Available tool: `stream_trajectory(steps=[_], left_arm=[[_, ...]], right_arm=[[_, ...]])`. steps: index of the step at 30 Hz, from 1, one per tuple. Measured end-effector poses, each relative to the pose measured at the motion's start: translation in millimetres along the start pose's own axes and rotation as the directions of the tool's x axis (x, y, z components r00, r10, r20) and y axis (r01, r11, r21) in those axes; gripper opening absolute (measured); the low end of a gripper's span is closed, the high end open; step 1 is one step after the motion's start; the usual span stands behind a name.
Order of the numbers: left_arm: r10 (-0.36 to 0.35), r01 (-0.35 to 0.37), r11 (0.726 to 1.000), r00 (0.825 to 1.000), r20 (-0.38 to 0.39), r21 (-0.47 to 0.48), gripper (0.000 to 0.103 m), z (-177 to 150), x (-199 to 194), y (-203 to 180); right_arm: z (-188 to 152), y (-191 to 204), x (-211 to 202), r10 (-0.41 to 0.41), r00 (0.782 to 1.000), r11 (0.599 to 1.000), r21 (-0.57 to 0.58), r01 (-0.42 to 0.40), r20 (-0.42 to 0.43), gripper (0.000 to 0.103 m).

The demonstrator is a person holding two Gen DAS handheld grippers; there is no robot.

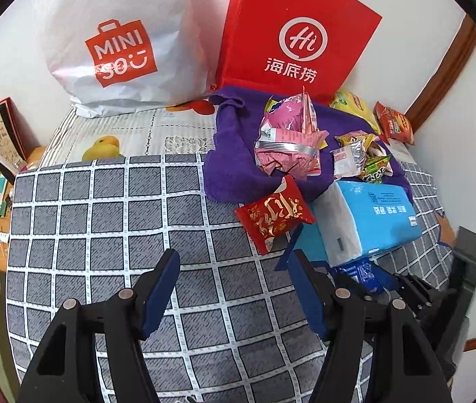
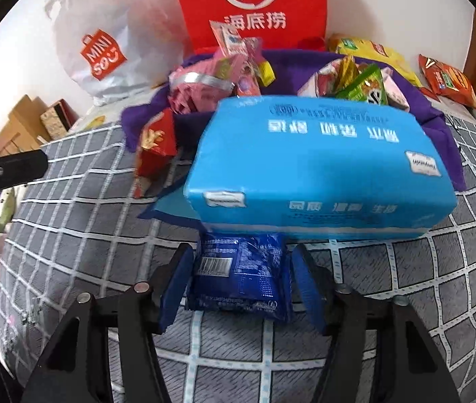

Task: Organize snacks
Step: 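Grasp the blue snack packet with the right tool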

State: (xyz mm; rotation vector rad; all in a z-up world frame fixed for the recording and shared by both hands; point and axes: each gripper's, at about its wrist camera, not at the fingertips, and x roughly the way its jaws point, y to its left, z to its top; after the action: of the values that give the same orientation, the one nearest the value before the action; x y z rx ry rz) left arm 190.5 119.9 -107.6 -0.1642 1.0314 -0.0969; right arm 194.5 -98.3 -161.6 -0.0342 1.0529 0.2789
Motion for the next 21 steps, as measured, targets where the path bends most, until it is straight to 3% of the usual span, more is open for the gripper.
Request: stream_trajectory(steps=[2, 6, 17, 21], left_arm=[[0.012, -0.012, 1.000, 1.000, -0.001, 0.016, 0.064, 2.2, 5.7, -5.7], [0.042, -0.042, 0.998, 0.999, -0.011, 0.043, 0.064, 6.8, 21.0, -16.8], [0.078, -0.072, 0.992, 0.996, -0.053, 0.101, 0.064, 16.1, 70.3, -42.5], [0.088, -0.083, 0.989, 0.996, -0.028, 0.123, 0.064, 18.9, 80.9, -46.9]], right_arm=[[-1.0, -5.9, -5.9, 0.014, 1.000, 1.000, 0.007, -0.014, 0.017, 0.036], [-2.3, -21.3, -20.9, 0.050, 0.998, 0.999, 0.007, -0.050, 0.027, 0.028], [-13.9, -62.4, -48.3, 0.027, 0.998, 1.000, 0.002, -0.028, 0.049, 0.025], [-16.0, -81.5, -49.2, 0.020, 0.999, 0.999, 0.035, -0.022, 0.049, 0.025]])
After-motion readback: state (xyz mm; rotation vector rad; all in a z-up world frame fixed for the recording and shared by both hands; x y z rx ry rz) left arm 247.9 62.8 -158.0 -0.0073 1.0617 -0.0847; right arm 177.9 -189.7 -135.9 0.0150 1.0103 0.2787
